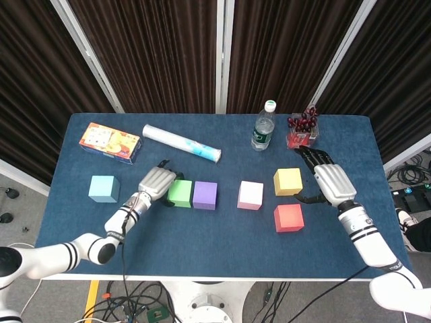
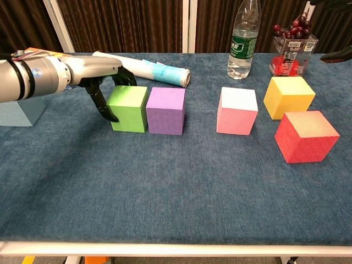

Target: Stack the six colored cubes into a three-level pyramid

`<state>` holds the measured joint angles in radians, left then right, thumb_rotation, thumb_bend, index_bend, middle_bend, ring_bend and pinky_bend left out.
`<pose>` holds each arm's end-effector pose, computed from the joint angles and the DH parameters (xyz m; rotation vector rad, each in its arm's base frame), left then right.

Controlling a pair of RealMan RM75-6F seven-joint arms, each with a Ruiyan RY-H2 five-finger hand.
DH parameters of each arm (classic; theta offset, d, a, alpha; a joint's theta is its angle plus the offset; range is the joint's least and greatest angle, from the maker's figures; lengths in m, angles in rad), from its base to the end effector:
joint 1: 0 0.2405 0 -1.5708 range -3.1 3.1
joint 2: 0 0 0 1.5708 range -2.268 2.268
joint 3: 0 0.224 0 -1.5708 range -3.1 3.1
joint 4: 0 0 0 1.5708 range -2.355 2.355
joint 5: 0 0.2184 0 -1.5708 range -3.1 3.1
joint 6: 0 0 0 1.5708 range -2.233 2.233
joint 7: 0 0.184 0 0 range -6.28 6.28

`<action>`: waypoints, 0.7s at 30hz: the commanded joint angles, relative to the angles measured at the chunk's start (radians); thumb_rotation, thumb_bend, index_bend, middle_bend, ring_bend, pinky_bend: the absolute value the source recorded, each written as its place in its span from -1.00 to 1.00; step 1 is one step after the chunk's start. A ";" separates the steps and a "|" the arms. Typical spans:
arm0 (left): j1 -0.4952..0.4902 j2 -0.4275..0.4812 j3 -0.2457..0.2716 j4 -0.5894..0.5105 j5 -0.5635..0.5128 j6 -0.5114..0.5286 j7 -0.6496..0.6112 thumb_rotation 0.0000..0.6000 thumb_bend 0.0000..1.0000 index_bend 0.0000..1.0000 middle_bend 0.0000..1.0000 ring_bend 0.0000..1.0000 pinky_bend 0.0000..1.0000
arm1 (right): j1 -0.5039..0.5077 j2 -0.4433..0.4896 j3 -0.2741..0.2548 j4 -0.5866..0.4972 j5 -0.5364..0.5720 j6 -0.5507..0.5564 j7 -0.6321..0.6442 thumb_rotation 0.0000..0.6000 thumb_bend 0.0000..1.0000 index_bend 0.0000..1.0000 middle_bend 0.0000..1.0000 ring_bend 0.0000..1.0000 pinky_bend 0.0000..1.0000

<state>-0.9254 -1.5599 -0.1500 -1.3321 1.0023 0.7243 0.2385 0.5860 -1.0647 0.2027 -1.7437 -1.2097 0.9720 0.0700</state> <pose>-0.1052 0.3907 -0.0670 -2.0200 -1.0280 -0.8005 -0.1656 -0.3560 0.0931 1.6583 -1.1357 1.0479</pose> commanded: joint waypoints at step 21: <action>-0.023 -0.013 -0.008 -0.019 -0.069 0.019 0.062 1.00 -0.69 -0.33 -0.05 -0.40 -0.90 | -0.009 0.004 0.002 0.009 -0.006 0.003 0.018 1.00 -0.80 -1.00 -0.95 -1.00 -1.00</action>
<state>-0.9472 -1.5721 -0.1586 -1.3494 0.9365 0.7421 0.2985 0.5771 -1.0609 0.2051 -1.7354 -1.2152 0.9755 0.0875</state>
